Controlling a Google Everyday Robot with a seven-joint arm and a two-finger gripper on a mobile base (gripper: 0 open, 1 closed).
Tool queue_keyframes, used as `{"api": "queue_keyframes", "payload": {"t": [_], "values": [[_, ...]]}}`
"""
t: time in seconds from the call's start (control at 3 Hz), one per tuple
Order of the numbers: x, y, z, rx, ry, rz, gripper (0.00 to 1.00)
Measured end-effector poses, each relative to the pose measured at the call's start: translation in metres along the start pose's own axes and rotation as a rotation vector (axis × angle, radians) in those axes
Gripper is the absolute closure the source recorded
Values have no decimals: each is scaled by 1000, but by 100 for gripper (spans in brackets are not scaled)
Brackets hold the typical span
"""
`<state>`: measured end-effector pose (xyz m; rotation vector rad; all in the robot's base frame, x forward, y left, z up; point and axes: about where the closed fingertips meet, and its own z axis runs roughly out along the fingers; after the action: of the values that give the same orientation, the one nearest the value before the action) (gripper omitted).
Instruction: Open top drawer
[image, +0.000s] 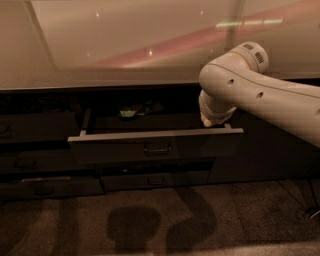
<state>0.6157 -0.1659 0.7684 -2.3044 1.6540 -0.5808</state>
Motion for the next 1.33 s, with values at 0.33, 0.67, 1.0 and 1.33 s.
{"api": "queue_keyframes", "payload": {"t": [0.33, 0.67, 1.0, 1.33], "values": [[31, -5, 31, -44, 71, 0, 100], [31, -5, 31, -44, 70, 0, 100], [33, -3, 37, -43, -14, 26, 100], [53, 1, 55, -25, -182, 84, 100]]}}
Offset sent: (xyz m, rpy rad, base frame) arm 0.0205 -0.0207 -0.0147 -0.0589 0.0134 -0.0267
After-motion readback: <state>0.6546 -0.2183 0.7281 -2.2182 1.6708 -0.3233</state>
